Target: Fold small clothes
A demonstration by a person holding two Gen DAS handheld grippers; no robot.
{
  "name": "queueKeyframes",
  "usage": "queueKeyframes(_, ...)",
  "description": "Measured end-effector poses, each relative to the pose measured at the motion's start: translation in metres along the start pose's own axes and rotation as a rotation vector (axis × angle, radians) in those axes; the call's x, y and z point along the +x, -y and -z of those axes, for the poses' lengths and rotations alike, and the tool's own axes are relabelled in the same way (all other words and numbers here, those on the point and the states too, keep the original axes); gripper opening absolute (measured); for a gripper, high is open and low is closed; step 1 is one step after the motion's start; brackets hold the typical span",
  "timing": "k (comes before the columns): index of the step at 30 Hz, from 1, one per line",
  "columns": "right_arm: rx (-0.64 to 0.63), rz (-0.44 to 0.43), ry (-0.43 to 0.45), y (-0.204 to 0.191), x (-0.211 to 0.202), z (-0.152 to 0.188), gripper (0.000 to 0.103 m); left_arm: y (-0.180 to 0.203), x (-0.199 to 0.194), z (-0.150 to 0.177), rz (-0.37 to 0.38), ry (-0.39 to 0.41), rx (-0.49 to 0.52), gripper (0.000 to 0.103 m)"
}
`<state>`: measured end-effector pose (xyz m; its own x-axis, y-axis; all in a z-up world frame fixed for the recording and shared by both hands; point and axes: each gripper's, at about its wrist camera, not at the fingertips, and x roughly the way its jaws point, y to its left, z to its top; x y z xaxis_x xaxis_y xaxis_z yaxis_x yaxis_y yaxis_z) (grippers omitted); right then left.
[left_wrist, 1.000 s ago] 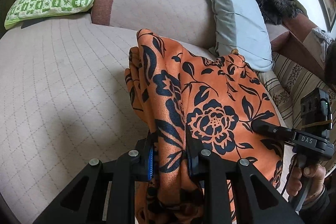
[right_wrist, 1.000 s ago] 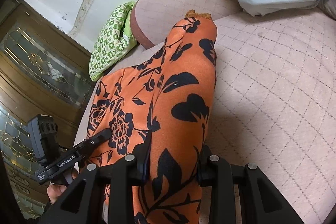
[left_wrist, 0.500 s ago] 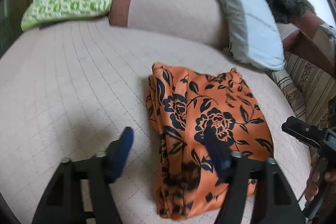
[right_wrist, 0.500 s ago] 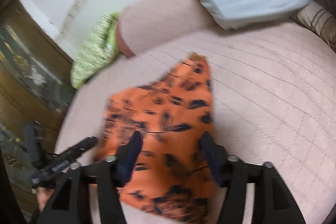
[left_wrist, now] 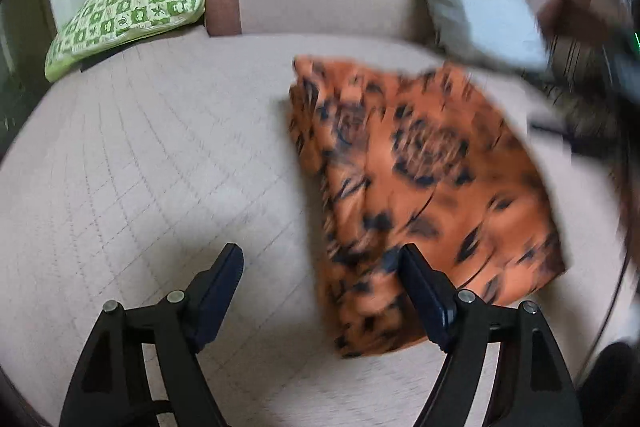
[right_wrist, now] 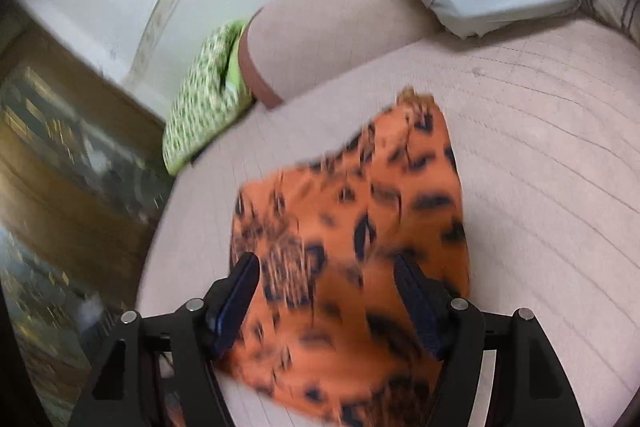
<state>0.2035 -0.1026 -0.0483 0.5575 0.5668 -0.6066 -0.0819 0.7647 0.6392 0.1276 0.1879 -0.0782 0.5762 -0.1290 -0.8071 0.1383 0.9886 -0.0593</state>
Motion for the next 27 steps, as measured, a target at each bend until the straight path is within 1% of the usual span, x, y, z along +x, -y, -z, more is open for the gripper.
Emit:
queueKeyframes(1, 0.026, -0.009, 0.006, 0.001, 0.009, -0.008, 0.073, 0.000, 0.005, 0.005, -0.004, -0.016, 0.005, 0.080)
queueKeyframes(2, 0.050, -0.016, 0.001, 0.009, 0.022, -0.018, 0.073, -0.003, 0.007, 0.010, 0.012, -0.016, -0.007, 0.080)
queueKeyframes(4, 0.072, 0.041, -0.049, 0.017, 0.054, -0.030, 0.073, -0.007, 0.003, 0.012, 0.027, -0.008, -0.028, 0.080)
queueKeyframes(5, 0.114, 0.074, -0.064, 0.026, 0.062, -0.031, 0.073, -0.008, 0.002, 0.011, 0.042, -0.009, -0.035, 0.080)
queueKeyframes(6, 0.140, 0.068, -0.042, 0.028, 0.061, -0.032, 0.073, -0.010, -0.001, 0.008, 0.059, -0.003, -0.043, 0.080)
queueKeyframes(7, 0.125, 0.059, -0.020, 0.022, 0.056, -0.033, 0.073, -0.012, -0.003, 0.007, 0.065, 0.010, -0.046, 0.080)
queueKeyframes(8, 0.081, 0.048, 0.004, 0.007, 0.049, -0.034, 0.074, -0.012, -0.004, 0.007, 0.069, 0.022, -0.046, 0.080)
queueKeyframes(9, 0.045, 0.028, 0.008, -0.006, 0.046, -0.035, 0.075, -0.012, -0.004, 0.008, 0.073, 0.027, -0.044, 0.080)
queueKeyframes(10, 0.001, -0.020, -0.006, -0.024, 0.048, -0.037, 0.075, -0.013, -0.001, 0.011, 0.079, 0.024, -0.043, 0.080)
queueKeyframes(11, -0.024, -0.055, -0.027, -0.036, 0.053, -0.038, 0.075, -0.014, 0.002, 0.013, 0.084, 0.020, -0.049, 0.080)
queueKeyframes(12, -0.056, -0.141, -0.100, -0.058, 0.067, -0.037, 0.075, -0.015, 0.004, 0.015, 0.088, 0.018, -0.058, 0.080)
queueKeyframes(13, -0.061, -0.201, -0.157, -0.070, 0.081, -0.033, 0.075, -0.018, 0.005, 0.016, 0.102, 0.015, -0.073, 0.080)
queueKeyframes(14, -0.065, -0.278, -0.233, -0.085, 0.099, -0.029, 0.075, -0.021, 0.006, 0.016, 0.114, 0.012, -0.087, 0.080)
queueKeyframes(15, -0.082, -0.330, -0.300, -0.102, 0.122, -0.024, 0.075, -0.023, 0.004, 0.015, 0.123, 0.010, -0.103, 0.080)
queueKeyframes(16, -0.091, -0.343, -0.336, -0.111, 0.140, -0.021, 0.075, -0.024, 0.004, 0.016, 0.129, 0.010, -0.109, 0.080)
queueKeyframes(17, -0.077, -0.341, -0.353, -0.113, 0.154, -0.021, 0.075, -0.024, 0.004, 0.017, 0.133, 0.013, -0.109, 0.080)
queueKeyframes(18, -0.011, -0.336, -0.380, -0.107, 0.179, -0.022, 0.074, -0.024, 0.004, 0.018, 0.130, 0.016, -0.107, 0.081)
queueKeyframes(19, 0.023, -0.321, -0.385, -0.102, 0.190, -0.024, 0.073, -0.024, 0.004, 0.019, 0.128, 0.017, -0.109, 0.081)
queueKeyframes(20, 0.097, -0.279, -0.365, -0.086, 0.205, -0.028, 0.072, -0.024, 0.003, 0.019, 0.129, 0.020, -0.112, 0.081)
queueKeyframes(21, 0.158, -0.293, -0.343, -0.077, 0.207, -0.029, 0.069, -0.025, 0.002, 0.018, 0.130, 0.019, -0.112, 0.081)
queueKeyframes(22, 0.194, -0.322, -0.317, -0.074, 0.203, -0.031, 0.069, -0.025, 0.002, 0.017, 0.136, 0.016, -0.113, 0.081)
queueKeyframes(23, 0.191, -0.350, -0.297, -0.076, 0.194, -0.033, 0.069, -0.026, 0.002, 0.017, 0.139, 0.015, -0.115, 0.081)
queueKeyframes(25, 0.165, -0.364, -0.292, -0.082, 0.174, -0.031, 0.070, -0.027, 0.003, 0.017, 0.145, 0.010, -0.129, 0.081)
queueKeyframes(27, 0.124, -0.383, -0.270, -0.084, 0.140, -0.026, 0.070, -0.028, 0.001, 0.017, 0.143, 0.021, -0.133, 0.081)
